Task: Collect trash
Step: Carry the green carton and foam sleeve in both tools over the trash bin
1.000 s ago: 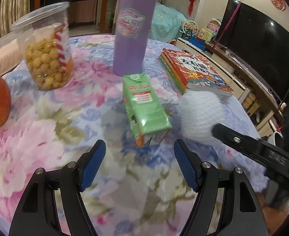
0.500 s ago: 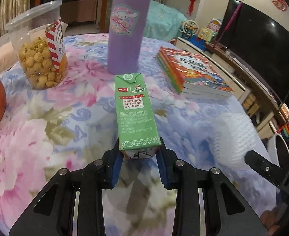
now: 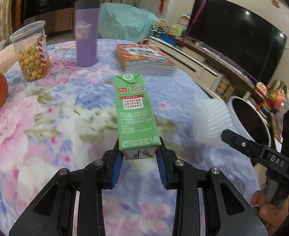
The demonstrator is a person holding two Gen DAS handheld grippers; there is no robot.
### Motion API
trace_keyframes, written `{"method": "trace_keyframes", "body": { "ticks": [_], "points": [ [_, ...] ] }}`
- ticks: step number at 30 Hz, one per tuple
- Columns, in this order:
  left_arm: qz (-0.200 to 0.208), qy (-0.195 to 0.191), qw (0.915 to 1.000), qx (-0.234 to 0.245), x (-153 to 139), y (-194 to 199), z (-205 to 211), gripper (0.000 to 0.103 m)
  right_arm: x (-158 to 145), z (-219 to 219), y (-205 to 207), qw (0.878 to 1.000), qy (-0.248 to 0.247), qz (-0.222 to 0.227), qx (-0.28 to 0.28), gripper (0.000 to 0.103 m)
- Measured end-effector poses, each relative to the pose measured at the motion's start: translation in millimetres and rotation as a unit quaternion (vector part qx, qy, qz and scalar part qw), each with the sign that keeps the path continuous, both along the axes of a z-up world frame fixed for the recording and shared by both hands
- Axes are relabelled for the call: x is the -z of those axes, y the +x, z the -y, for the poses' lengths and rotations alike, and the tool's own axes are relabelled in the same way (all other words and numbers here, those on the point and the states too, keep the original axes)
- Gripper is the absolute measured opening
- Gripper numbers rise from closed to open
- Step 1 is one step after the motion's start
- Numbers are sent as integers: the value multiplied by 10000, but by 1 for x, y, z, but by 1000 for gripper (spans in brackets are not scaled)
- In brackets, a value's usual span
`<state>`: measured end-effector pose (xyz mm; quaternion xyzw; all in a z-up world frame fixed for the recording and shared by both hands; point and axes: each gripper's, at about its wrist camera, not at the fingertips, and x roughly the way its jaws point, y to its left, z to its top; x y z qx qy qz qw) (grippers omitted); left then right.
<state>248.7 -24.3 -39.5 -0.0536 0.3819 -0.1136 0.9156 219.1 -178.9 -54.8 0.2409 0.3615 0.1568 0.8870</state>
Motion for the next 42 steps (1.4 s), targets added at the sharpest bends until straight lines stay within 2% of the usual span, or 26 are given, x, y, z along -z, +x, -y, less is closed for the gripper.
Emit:
{"method": "trace_keyframes", "body": {
  "ticks": [7,17,42],
  "points": [
    [-22,14,9993,383,-2,-35,35,30,-6,17,-39,9994,16,123,316,20],
    [-21,181,9963,842,-4,-64,80,30,-10,43,-81,9971,60,199,726,20],
    [95,405,9885,1451,-13,-73,149,30,-18,94,-125,9907,172,486,1261,20]
  ]
}}
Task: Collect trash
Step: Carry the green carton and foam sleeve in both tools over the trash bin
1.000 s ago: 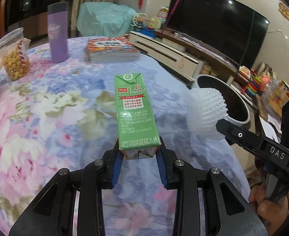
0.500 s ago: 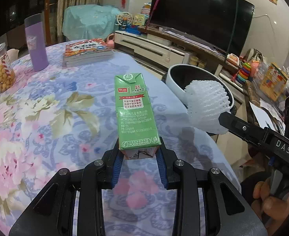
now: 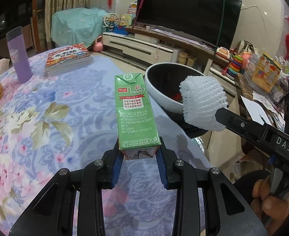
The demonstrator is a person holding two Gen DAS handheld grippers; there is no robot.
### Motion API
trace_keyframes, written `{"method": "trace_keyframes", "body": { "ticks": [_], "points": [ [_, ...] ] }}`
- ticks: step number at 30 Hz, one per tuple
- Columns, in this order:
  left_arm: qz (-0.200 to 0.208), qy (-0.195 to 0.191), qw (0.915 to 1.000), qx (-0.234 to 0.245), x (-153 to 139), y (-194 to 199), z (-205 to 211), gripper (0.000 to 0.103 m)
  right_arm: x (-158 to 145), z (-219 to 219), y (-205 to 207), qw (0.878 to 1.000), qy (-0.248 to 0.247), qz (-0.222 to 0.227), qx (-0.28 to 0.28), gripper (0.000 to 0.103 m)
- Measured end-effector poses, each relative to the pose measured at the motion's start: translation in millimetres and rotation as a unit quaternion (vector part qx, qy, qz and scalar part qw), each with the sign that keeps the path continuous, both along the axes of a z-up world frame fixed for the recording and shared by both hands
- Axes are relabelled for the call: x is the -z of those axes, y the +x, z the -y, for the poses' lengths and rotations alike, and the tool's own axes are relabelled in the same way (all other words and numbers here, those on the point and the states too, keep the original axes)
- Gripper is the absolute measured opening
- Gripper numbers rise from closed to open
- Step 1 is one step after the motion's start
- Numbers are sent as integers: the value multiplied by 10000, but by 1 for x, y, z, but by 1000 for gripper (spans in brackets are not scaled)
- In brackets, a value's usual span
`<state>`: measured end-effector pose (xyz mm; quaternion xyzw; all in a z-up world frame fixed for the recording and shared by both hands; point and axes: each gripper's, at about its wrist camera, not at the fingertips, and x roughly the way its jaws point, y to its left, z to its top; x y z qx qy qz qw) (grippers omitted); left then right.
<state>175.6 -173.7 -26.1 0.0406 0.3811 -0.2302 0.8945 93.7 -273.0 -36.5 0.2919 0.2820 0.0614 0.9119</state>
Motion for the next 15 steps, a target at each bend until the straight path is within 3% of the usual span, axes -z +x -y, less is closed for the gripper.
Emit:
{"method": "trace_keyframes", "body": {
  "ticks": [15],
  "points": [
    [76,62,9994,335,-9,8,40,30,-4,29,-1,9996,-63,54,271,20]
  ]
}}
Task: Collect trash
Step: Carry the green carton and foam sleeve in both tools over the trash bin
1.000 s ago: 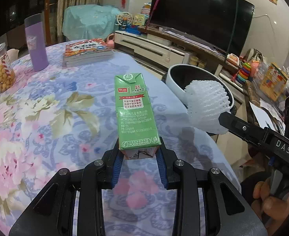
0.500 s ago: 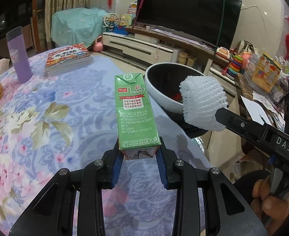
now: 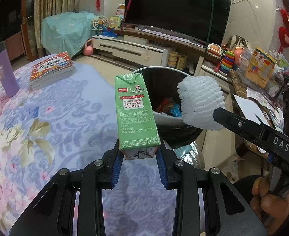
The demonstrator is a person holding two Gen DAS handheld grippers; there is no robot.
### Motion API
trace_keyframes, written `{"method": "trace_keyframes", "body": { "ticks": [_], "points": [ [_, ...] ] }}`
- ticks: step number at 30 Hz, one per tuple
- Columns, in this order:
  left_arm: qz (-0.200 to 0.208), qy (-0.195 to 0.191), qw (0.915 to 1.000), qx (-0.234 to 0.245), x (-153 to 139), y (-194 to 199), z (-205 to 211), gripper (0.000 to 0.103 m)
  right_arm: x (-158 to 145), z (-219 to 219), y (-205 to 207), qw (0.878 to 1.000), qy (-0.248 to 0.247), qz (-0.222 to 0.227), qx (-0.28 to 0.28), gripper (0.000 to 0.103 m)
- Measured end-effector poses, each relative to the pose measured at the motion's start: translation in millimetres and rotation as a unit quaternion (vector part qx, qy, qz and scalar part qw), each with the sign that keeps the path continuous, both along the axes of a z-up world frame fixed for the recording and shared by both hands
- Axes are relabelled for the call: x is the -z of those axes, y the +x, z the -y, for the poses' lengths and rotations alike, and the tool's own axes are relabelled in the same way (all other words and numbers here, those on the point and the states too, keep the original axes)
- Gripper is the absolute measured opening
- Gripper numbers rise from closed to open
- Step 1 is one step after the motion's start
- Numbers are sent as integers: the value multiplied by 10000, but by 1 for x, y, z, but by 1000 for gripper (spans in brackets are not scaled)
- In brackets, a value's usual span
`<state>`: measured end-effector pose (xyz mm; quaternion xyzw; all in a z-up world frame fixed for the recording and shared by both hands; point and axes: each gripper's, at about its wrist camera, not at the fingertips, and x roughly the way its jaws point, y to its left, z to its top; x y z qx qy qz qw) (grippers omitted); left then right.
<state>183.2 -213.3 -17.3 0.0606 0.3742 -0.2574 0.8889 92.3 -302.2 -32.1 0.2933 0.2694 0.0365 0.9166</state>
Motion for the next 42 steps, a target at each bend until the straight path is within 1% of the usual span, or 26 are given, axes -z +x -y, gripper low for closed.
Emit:
{"method": "trace_keyframes", "body": {
  "ticks": [13,23,31,42],
  "points": [
    [77,118,9994,302,-7,20,40,30,-8,27,16,9994,-259,-52,211,20],
    [77,166,9988,465,-15,42,64,30,-14,36,31,9987,-426,-46,258,20],
    [-54,199,9985,503,-10,58,76,30,-15,37,40,9979,-572,-128,261,20],
    [-104,314,9982,491,-4,71,85,30,-15,38,50,9968,-715,-274,227,20]
  ]
}}
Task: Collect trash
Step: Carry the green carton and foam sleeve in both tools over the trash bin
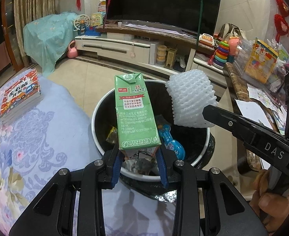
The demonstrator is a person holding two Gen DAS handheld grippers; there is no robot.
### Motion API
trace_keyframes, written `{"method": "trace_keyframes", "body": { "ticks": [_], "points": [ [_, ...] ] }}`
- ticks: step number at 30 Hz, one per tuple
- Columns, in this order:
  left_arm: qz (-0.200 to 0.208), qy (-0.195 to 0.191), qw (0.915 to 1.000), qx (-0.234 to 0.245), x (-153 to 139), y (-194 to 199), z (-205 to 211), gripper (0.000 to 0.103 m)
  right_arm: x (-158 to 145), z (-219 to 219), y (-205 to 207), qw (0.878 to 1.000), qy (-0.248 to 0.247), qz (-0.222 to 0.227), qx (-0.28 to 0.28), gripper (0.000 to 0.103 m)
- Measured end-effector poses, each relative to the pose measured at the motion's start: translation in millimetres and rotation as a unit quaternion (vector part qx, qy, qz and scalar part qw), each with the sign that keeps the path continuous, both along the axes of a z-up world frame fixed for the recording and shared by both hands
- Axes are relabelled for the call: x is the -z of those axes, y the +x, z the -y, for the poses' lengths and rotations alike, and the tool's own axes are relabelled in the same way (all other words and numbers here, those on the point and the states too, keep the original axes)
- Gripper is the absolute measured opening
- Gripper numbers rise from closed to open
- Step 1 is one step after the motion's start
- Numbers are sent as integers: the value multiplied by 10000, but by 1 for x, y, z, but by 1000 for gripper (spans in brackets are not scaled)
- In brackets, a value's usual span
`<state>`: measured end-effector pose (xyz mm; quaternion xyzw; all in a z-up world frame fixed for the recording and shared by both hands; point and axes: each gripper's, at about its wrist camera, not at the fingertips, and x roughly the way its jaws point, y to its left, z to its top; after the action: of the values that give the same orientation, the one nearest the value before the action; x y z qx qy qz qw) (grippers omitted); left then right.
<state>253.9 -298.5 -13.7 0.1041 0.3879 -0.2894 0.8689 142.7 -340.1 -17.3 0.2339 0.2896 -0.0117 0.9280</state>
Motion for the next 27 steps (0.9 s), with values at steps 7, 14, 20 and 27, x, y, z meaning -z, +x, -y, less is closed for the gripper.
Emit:
{"method": "trace_keyframes", "body": {
  "ticks": [7,14,20,27],
  "points": [
    [3,76,10000,-8,2,7,4,30,2,4,8,9999,4,-119,-11,20],
    [-27,132,9999,-15,4,11,6,30,3,2,13,9998,-29,-213,-58,21],
    [-65,158,9998,-32,5,15,7,30,5,5,18,9995,-8,-295,-65,22],
    [-65,199,9998,-34,5,16,10,31,6,7,19,9995,-8,-307,-61,24]
  ]
}}
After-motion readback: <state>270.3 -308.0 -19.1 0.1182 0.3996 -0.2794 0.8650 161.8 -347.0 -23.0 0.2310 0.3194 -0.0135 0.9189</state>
